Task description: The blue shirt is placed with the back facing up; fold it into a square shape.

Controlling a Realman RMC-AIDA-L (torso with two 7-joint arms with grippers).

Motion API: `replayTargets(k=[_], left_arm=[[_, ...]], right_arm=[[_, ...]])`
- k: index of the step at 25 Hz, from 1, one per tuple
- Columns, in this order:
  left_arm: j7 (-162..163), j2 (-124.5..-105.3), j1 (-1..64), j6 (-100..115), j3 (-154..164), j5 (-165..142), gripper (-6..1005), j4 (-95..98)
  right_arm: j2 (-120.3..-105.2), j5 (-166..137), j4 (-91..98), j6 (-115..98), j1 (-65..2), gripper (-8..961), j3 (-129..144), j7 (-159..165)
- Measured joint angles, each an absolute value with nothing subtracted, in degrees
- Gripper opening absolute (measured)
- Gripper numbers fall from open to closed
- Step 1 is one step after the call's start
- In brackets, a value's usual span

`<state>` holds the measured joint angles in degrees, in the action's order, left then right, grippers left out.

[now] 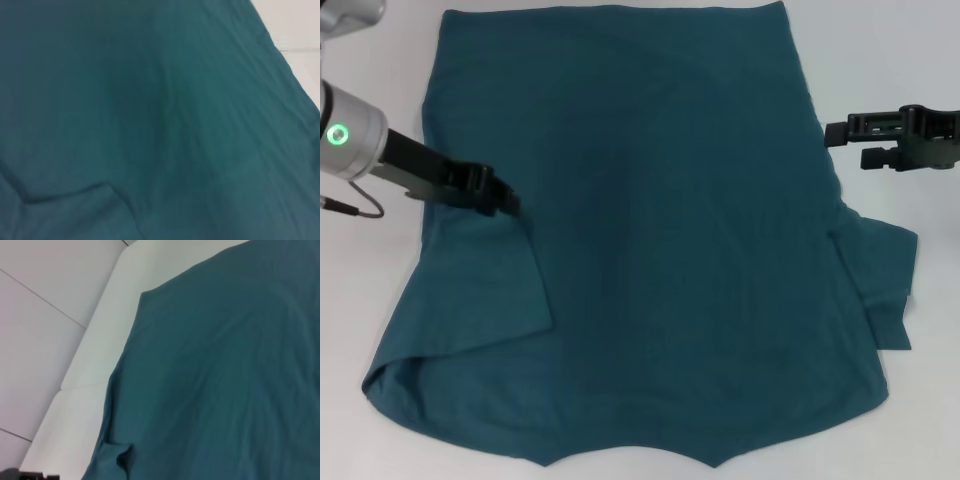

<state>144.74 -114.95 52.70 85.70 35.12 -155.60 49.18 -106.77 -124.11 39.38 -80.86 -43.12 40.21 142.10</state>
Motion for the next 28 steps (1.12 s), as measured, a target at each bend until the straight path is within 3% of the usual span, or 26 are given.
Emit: replayTargets(k=[6, 11, 18, 21, 28], left_arm=[[140.89, -116.85, 45.80, 86.75, 35.05, -146.66, 378, 59.33], [130.99, -117.41, 37.64, 89.90, 35.22, -135.71, 514, 61.32], [123.21, -119.87, 29.08, 87.59, 34.82, -125.64, 796, 61.36], [123.15, -120.01, 28.62, 86.95, 34.77, -124.39, 930, 60.95], [123.15, -120.85, 29.19, 84.24, 34.71, -124.01, 963, 60.41]], right_arm=[[-106.64, -124.16, 39.78, -81.42, -41.96, 944, 40.30, 138.38], [-105.50, -124.83, 40.05, -85.10, -39.85, 945, 40.42, 136.22], [-104.26, -132.73, 40.95, -92.47, -37.79, 945, 37.85, 138.43], [-104.14, -135.23, 40.96, -93.69, -37.24, 945, 36.11, 141.17], [-104.01, -135.97, 40.69, -92.33, -34.56, 944, 35.32, 145.00]])
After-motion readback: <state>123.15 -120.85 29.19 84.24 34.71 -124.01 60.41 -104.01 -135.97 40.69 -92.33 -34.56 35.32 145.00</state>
